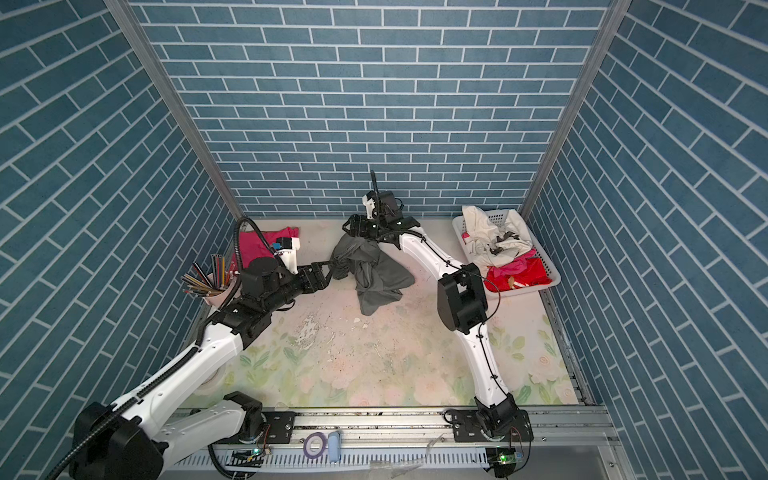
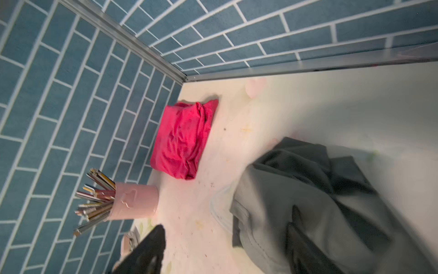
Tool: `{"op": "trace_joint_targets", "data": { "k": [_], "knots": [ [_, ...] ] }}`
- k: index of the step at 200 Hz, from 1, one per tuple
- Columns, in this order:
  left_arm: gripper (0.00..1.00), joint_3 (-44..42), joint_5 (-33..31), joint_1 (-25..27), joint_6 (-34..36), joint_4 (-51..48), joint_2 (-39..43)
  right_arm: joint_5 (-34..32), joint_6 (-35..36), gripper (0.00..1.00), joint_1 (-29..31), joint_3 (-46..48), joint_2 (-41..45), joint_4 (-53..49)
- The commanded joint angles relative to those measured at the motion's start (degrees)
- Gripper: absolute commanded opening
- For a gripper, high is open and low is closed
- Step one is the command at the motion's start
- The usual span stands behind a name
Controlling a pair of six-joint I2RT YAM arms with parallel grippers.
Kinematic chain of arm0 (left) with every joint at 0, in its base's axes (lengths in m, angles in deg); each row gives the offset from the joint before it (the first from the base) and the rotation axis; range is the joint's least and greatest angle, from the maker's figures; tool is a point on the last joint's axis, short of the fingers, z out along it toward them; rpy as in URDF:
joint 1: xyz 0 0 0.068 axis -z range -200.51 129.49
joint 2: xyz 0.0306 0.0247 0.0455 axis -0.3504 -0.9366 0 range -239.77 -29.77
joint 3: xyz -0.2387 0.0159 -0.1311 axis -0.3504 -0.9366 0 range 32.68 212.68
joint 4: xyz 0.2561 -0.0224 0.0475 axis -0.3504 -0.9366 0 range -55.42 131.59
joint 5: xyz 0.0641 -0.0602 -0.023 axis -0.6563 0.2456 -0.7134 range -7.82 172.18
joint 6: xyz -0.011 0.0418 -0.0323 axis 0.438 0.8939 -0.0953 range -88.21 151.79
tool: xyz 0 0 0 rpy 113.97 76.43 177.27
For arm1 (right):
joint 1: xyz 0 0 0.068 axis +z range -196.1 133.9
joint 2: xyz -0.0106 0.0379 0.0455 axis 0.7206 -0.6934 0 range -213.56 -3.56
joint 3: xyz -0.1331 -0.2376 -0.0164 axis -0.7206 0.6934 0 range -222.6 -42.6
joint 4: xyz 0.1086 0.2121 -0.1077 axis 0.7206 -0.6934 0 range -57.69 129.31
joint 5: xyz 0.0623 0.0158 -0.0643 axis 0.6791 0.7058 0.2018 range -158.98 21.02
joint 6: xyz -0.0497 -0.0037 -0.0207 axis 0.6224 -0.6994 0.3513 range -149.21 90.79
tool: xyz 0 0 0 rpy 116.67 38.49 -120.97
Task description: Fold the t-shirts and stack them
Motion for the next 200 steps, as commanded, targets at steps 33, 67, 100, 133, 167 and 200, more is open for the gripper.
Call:
{"op": "trace_joint_targets", "data": {
  "k": [33,67,100,133,167,200],
  "knots": [
    [0.89,6.14,-0.96,4.45,2.82,-11.38,-12.28,-5.15,3.79,0.97,-9.19,27.58,25.01,4.92],
    [0.89,14.43,-6.62,12.32,7.10,-19.14,-23.19,-8.78,6.65,0.98,-11.83,39.82,34.06,5.33],
    [0.88,22.48,-10.72,15.72,9.65,-25.52,-33.96,-8.62,5.52,0.98,-14.41,50.35,40.35,8.26],
    [0.89,29.95,-17.71,15.95,10.46,-28.73,-41.11,-6.62,4.09,0.98,-15.98,57.80,45.10,11.94],
    [0.87,36.44,-20.68,15.93,11.43,-30.11,-48.11,-6.11,3.70,0.98,-15.96,61.70,47.09,12.57],
    [0.73,38.79,-23.88,15.91,11.83,-29.21,-50.32,-5.84,3.35,0.97,-15.97,64.14,48.47,13.01]
  ]
}}
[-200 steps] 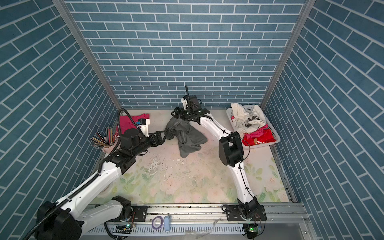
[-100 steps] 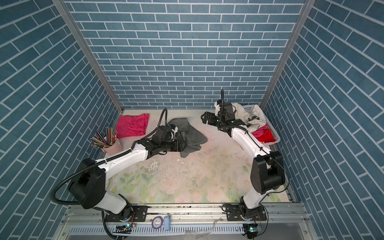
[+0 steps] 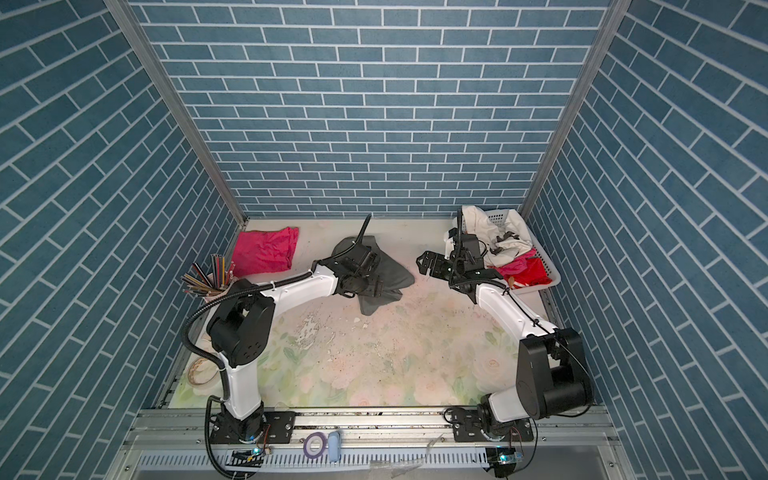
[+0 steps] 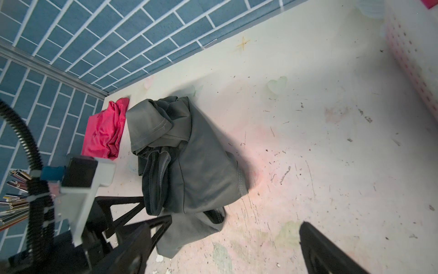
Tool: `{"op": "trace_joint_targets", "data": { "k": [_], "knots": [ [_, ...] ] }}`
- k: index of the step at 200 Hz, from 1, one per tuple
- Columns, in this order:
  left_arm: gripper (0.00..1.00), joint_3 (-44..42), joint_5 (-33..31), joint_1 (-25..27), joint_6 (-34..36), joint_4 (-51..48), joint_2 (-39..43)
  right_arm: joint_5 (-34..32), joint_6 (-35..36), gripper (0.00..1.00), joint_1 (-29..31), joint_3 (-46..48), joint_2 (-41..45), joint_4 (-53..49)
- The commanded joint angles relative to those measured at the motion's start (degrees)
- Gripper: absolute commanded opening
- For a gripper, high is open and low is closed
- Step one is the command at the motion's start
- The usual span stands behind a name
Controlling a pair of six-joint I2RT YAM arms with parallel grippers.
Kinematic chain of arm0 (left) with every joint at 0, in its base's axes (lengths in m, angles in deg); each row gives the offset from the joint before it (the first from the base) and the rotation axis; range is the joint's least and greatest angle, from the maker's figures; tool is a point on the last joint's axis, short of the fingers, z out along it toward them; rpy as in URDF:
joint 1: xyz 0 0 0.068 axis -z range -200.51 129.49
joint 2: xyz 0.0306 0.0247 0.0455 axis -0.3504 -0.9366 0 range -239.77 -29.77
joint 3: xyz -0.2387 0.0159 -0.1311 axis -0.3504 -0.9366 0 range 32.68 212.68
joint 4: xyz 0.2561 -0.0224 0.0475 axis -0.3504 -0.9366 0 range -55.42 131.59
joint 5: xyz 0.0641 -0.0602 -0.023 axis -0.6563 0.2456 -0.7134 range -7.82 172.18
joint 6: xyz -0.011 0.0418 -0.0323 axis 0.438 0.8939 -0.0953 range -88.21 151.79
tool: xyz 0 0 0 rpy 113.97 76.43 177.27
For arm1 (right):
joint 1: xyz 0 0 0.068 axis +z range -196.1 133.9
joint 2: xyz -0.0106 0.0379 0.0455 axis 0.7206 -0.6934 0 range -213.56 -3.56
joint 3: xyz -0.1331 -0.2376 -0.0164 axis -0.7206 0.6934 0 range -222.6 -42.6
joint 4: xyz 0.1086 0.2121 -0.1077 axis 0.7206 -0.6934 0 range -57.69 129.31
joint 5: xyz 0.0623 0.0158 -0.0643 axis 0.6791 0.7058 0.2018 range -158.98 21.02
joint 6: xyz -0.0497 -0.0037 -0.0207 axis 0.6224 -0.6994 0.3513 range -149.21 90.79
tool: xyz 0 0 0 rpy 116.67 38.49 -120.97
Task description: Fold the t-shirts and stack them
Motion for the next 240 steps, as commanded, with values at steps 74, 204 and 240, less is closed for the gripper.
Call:
{"op": "trace_joint_targets", "data": {
  "k": [74,204,240],
  "knots": [
    [0.00,5.33,-5.17,-1.05,3.20,-4.85,-1.20,1.11,-1.19,0.96,-0.10,2.05,2.68,1.79],
    [0.00,18.49,10.82,-24.48,-1.19,-6.55,24.58,-3.07,-4.45,0.97,12.70,5.13,-0.19,2.99],
    [0.00,14.97,15.34,-29.68,-3.02,-4.64,27.72,-1.44,-7.73,0.97,19.04,7.18,-3.71,10.62]
  ]
}}
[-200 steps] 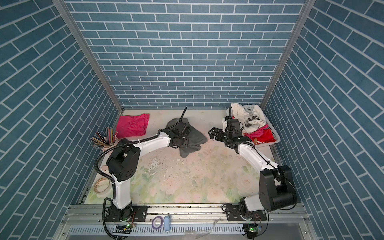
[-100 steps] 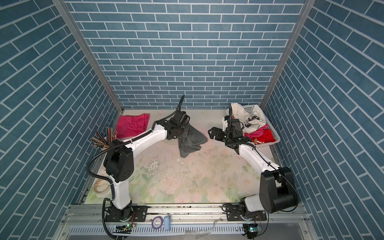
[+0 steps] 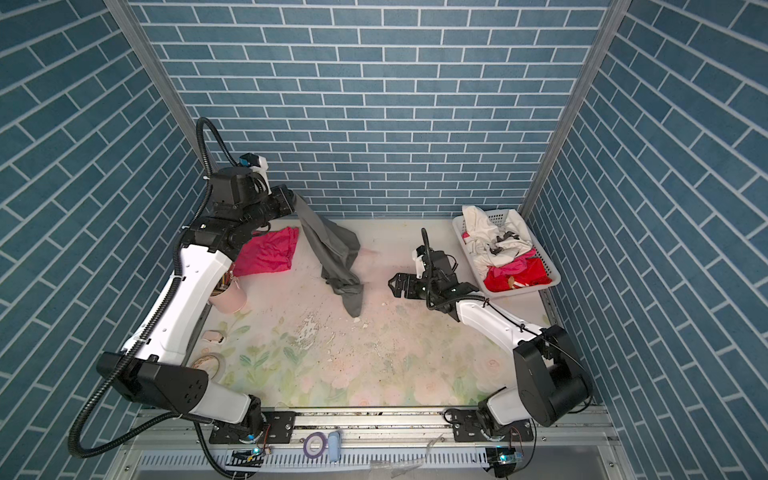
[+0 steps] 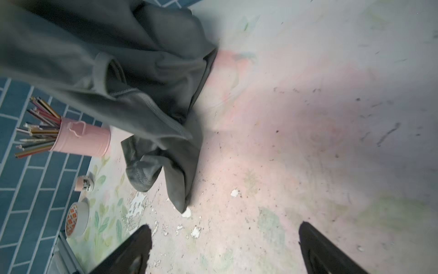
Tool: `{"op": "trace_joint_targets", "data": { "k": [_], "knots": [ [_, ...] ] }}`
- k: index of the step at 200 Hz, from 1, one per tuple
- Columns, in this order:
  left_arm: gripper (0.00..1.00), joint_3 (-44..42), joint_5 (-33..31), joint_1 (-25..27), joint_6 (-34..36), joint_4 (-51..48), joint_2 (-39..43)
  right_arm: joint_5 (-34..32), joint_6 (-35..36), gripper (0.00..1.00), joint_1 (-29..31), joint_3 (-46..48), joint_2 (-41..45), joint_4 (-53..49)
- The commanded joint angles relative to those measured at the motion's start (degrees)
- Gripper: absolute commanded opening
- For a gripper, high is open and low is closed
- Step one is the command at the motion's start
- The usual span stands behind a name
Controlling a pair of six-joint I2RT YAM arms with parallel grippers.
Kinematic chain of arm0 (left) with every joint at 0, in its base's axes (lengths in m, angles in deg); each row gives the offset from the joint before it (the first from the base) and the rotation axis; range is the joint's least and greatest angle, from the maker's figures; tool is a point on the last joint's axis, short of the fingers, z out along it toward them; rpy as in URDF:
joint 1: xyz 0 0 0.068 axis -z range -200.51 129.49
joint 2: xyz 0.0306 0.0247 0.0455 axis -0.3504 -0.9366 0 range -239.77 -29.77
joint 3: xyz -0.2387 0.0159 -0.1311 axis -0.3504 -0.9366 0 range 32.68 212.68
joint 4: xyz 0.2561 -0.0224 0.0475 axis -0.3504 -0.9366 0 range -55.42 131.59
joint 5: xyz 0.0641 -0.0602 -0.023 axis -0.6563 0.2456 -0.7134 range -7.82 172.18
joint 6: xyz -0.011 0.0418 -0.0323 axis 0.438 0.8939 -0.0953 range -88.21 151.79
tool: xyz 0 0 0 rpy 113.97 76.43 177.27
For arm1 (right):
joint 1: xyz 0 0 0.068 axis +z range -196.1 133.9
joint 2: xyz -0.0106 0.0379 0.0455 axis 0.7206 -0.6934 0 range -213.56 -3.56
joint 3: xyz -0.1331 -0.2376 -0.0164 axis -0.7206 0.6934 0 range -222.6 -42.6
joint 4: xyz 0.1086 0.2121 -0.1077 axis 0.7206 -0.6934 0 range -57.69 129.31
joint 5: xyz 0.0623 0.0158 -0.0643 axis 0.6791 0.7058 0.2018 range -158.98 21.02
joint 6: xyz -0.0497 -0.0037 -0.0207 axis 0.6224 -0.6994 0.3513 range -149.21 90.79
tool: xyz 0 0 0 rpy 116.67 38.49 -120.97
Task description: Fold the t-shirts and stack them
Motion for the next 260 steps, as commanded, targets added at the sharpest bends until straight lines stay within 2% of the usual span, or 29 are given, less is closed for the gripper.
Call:
{"op": "trace_joint_targets", "data": {
  "k": [1,34,62,89,146,163,172,189,198,215,235,260],
  "knots": [
    [0.00,-2.09,4.70,-2.33,-1.77,0.32,1.35,-0.32,-3.89,0.97,3.42,1.22,-3.16,5.50],
    [0.00,-2.01,5.81,-3.81,-1.77,0.63,1.93,-0.29,-3.09,0.97,9.56,-0.82,-9.41,11.37],
    [0.00,-1.34,6.70,-4.66,-2.04,0.85,1.86,-1.90,1.39,0.96,14.05,-5.59,-16.48,11.56],
    [0.00,-0.89,7.21,-5.61,-2.12,1.11,1.85,-4.15,2.43,0.90,17.79,-10.36,-21.60,10.27],
    [0.00,-0.97,8.84,-7.71,-2.65,1.90,2.09,-11.07,-2.78,0.73,22.43,-17.28,-30.32,3.30],
    [0.00,-0.95,9.08,-8.14,-2.90,2.08,2.40,-12.77,-3.17,0.63,23.27,-19.76,-33.24,1.53],
    [0.00,-1.06,9.15,-8.44,-3.07,2.19,2.54,-14.03,-3.34,0.52,23.28,-20.29,-34.20,1.43],
    [0.00,-1.34,9.76,-9.24,-3.77,2.86,3.21,-15.45,-2.74,0.16,22.70,-21.51,-35.02,0.42],
    [0.00,-1.56,10.25,-9.72,-4.12,3.43,3.42,-16.39,-2.06,0.00,21.96,-22.52,-34.62,-1.60],
    [0.00,-1.63,11.45,-10.60,-4.71,3.80,3.27,-18.21,-0.45,0.00,18.36,-22.54,-30.64,-4.45],
    [0.00,-3.06,12.86,-10.92,-5.65,4.91,2.92,-17.74,1.90,0.00,10.69,-19.81,-22.84,-5.13],
    [0.00,-7.53,15.13,-11.06,-8.66,10.15,2.10,-19.78,8.26,0.00,1.80,-22.12,-15.50,-11.63]
  ]
}}
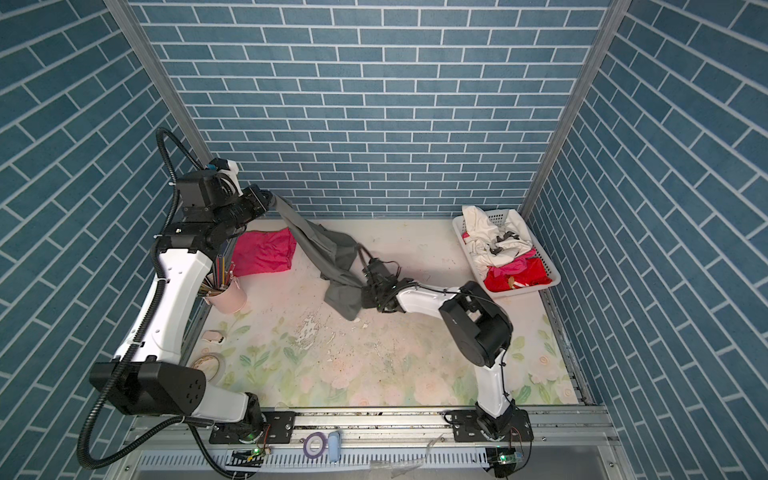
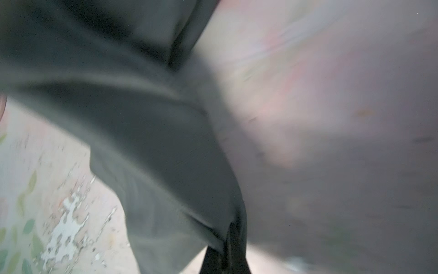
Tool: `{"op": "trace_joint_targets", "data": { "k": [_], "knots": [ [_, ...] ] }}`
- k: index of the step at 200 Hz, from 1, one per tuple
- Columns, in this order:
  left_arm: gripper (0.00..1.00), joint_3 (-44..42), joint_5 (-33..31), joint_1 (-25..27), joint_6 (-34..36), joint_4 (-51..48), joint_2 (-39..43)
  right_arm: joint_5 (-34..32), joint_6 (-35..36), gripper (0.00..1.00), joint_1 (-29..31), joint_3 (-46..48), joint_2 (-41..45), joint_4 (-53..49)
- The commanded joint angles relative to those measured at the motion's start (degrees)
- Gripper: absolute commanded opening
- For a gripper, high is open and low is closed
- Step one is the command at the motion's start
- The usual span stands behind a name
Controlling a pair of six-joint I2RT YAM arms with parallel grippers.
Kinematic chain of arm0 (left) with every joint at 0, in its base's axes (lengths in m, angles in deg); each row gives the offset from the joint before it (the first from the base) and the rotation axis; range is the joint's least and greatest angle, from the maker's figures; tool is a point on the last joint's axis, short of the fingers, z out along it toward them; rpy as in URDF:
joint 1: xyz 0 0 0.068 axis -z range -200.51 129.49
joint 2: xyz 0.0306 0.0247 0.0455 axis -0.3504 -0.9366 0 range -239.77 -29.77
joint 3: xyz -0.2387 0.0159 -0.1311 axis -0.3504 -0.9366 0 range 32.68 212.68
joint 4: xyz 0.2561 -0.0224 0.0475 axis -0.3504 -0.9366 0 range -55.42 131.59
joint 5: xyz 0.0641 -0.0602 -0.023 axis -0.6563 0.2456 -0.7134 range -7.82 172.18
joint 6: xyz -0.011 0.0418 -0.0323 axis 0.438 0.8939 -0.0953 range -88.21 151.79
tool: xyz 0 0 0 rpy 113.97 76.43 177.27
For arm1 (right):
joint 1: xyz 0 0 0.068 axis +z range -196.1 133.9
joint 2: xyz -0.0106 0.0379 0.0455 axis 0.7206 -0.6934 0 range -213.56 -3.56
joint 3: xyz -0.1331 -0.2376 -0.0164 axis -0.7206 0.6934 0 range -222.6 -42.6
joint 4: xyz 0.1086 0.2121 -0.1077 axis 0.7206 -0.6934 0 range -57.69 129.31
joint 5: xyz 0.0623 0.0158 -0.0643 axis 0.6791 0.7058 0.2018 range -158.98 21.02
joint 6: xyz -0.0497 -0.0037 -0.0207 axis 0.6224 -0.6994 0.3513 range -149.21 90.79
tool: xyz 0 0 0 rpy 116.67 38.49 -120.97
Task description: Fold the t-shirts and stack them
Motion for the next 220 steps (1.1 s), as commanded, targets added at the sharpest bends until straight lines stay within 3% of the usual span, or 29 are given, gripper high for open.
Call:
{"op": "trace_joint_targets", "data": {
  "k": [1,36,51,67,82,105,125,154,172,189,202,220],
  "knots": [
    [0.00,-3.67,3.03,-0.37,-3.11,5.70,0.07,-4.62,6.92,0.00,-7.98,-2.47,9.79,-6.99],
    [0.00,-5.32,2.18,2.01,-4.30,10.59,-4.35,-5.68,14.14,0.00,-18.17,-6.00,21.32,-10.95],
    [0.00,-5.43,2.27,2.38,-5.21,12.94,-6.55,-4.50,17.41,0.00,-18.98,-6.13,26.99,-9.64],
    [0.00,-3.95,1.40,2.40,-4.82,13.56,-8.69,1.00,18.16,0.00,-18.17,-5.08,32.06,-8.46],
    [0.00,-2.80,-1.16,1.11,-3.60,12.66,-9.42,2.82,17.82,0.00,-13.44,-1.30,35.65,-6.97],
    [0.00,-7.83,-2.26,-5.25,-5.21,15.11,-8.37,0.35,17.33,0.00,-0.28,8.01,37.03,-4.35],
    [0.00,-12.22,-3.05,-9.82,-4.88,15.41,-9.01,-0.67,11.91,0.00,9.09,16.59,34.88,0.45],
    [0.00,-17.56,0.48,-11.05,-5.24,15.19,-11.52,2.16,4.42,0.00,18.37,21.35,26.90,8.01],
    [0.44,-20.10,-0.21,-11.06,-5.64,15.03,-10.79,5.64,3.80,0.15,20.82,16.20,21.57,4.58],
    [0.86,-20.08,-1.17,-10.91,-4.96,13.10,-8.97,6.80,4.62,0.44,20.80,13.95,21.57,2.86],
    [0.88,-20.37,-1.02,-10.13,-4.56,12.12,-6.85,3.81,5.23,0.62,19.80,12.74,24.04,-0.07],
    [0.88,-21.65,-0.64,-8.49,-3.34,10.19,-3.99,3.81,6.36,0.77,14.74,12.28,27.73,-2.97]
  ]
}}
